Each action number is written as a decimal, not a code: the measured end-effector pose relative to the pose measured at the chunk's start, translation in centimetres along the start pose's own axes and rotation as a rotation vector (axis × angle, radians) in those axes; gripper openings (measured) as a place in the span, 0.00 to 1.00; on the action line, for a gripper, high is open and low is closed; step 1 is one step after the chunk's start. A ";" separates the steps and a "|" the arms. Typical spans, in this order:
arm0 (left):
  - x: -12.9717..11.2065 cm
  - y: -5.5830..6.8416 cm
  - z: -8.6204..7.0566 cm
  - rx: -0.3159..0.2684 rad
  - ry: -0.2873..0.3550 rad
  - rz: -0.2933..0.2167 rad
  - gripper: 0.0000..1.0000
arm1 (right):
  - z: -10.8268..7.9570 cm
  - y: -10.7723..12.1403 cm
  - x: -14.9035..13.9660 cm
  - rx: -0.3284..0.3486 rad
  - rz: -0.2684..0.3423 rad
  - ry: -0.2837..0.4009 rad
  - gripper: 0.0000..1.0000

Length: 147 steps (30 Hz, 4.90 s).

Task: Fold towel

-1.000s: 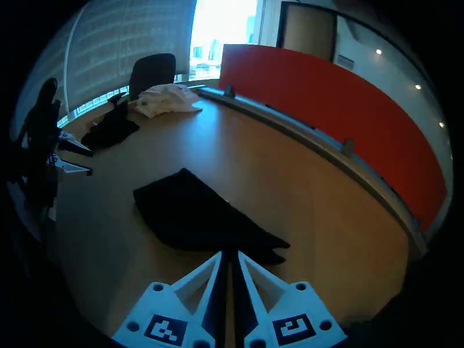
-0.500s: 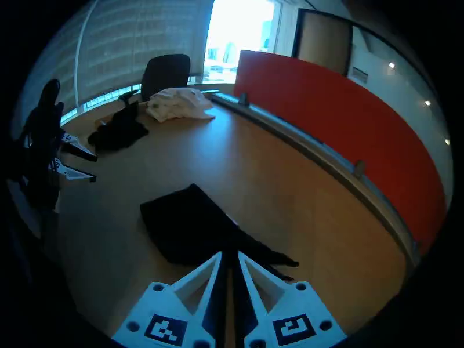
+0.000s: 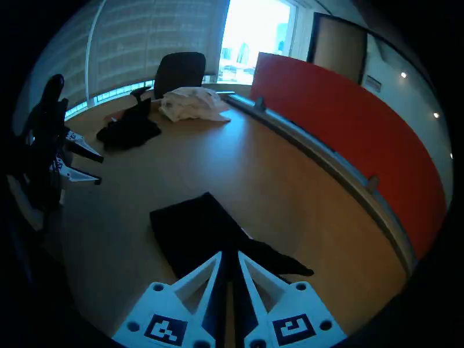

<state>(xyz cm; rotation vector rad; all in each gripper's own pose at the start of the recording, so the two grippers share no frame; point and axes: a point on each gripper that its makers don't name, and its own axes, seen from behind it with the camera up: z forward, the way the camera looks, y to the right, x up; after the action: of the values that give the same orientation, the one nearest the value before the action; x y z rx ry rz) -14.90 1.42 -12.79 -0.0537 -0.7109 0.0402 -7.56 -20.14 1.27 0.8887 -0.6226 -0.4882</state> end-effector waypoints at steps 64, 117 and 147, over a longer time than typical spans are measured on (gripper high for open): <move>-1.6 1.0 -0.7 -0.028 0.003 -0.065 0.92 | 10.6 -10.2 0.6 0.242 -0.006 -0.103 0.67; -1.3 1.1 -0.8 -0.030 0.006 -0.046 0.92 | 5.9 -8.3 -9.1 0.109 0.120 -0.212 0.68; -1.3 1.2 -1.0 -0.034 0.007 -0.044 0.92 | 6.2 -8.2 -9.2 0.088 0.125 -0.210 0.06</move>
<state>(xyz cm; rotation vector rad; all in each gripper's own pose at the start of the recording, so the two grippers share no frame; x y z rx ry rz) -15.28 2.50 -14.48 -0.0711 -0.7060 -0.0138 -19.52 -22.35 -5.25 0.8820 -0.8915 -0.4471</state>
